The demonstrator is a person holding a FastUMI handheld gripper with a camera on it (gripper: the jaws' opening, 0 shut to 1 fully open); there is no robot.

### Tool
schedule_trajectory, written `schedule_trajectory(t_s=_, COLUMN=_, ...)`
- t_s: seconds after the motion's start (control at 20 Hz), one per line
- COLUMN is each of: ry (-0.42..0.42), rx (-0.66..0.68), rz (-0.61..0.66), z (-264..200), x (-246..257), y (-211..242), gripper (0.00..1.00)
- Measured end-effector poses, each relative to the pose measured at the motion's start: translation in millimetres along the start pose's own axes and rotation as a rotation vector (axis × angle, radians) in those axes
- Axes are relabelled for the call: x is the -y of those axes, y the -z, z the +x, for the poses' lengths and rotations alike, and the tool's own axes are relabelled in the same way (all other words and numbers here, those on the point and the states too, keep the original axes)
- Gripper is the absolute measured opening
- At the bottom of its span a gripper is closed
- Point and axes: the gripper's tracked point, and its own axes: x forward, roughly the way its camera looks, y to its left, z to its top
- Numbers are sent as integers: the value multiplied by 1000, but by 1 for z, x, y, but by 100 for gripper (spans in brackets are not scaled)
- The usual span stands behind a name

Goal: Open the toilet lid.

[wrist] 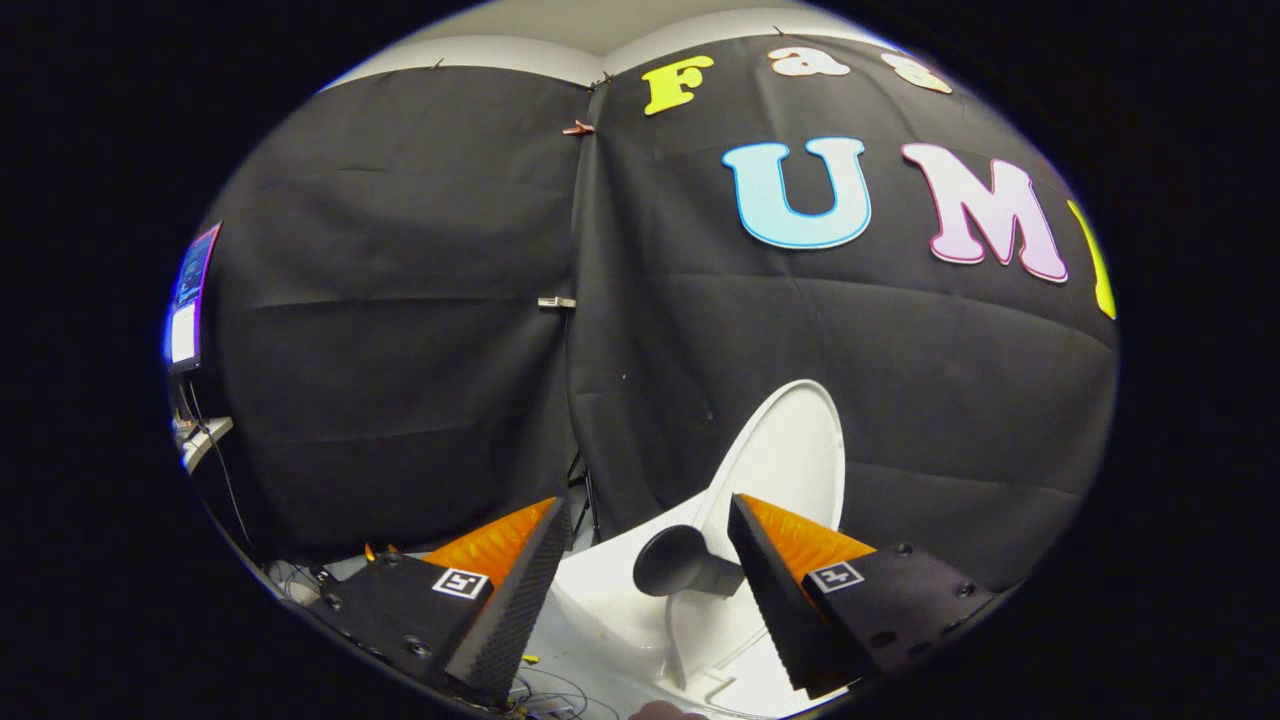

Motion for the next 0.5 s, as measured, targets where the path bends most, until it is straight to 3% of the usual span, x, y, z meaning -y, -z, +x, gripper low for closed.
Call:
schedule_trajectory(t_s=0.2, ry=-12, rx=91, rz=-3, z=-28, x=6, y=-22, gripper=99)
schedule_trajectory(t_s=0.5, ry=144, rx=199, rz=-17, z=-83, x=76, y=-51, gripper=99)
